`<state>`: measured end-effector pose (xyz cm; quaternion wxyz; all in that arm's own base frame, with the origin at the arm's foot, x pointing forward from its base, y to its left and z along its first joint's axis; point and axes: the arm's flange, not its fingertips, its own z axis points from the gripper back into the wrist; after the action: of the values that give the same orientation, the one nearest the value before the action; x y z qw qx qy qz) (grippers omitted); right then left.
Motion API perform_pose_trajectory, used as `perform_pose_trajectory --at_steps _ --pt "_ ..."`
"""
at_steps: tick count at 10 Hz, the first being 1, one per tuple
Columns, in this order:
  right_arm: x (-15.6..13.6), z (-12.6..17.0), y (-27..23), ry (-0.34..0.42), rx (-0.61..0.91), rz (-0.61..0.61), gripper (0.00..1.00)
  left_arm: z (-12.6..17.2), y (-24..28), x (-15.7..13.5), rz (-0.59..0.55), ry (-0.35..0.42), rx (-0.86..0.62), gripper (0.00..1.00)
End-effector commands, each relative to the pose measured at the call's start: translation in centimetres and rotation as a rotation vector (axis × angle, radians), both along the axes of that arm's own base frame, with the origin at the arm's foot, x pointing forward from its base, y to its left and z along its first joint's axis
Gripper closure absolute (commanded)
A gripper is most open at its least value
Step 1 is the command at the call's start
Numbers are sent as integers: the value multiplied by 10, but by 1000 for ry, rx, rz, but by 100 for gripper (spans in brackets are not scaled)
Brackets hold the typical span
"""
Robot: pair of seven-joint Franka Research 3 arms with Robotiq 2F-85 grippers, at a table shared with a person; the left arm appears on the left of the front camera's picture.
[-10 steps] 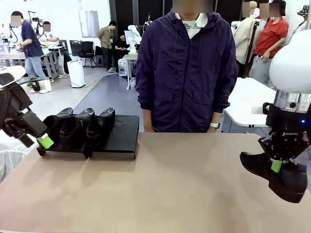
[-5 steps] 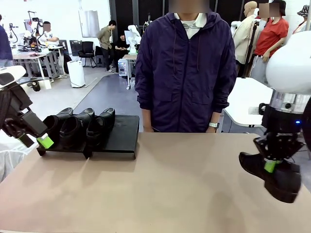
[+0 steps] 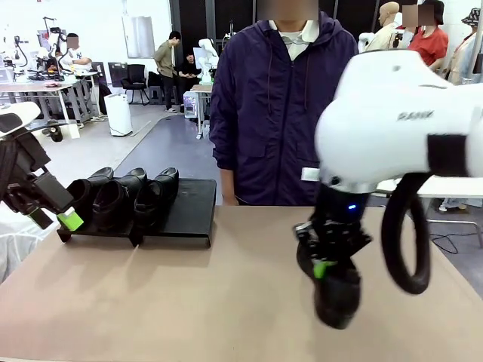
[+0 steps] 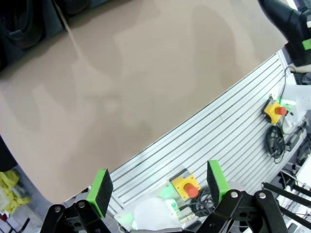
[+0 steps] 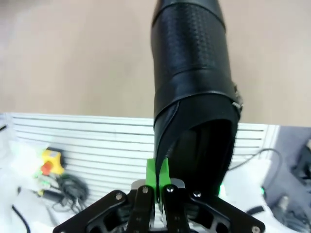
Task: Organize the shoes by placing them on the stand.
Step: Pick up one Shoe and place it in the middle of the table.
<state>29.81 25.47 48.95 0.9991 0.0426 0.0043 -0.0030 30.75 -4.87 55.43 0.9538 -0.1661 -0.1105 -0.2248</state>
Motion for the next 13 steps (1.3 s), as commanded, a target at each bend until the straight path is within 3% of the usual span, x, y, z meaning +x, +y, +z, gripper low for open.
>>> perform_pose_trajectory --at_steps 1,3,5,9,13 --pt "19 -10 39 -28 31 -25 100 1 0 -1 4 6 -20 0" --pt "41 -37 79 -82 15 -58 100 1 0 -1 4 6 -20 0" --pt "66 -60 90 -153 -33 2 100 1 0 -1 4 6 -20 0" --pt "88 -97 98 -69 -25 35 100 1 0 -1 4 6 -20 0" --pt "74 -100 110 -54 -3 106 100 1 0 -1 4 6 -20 0"
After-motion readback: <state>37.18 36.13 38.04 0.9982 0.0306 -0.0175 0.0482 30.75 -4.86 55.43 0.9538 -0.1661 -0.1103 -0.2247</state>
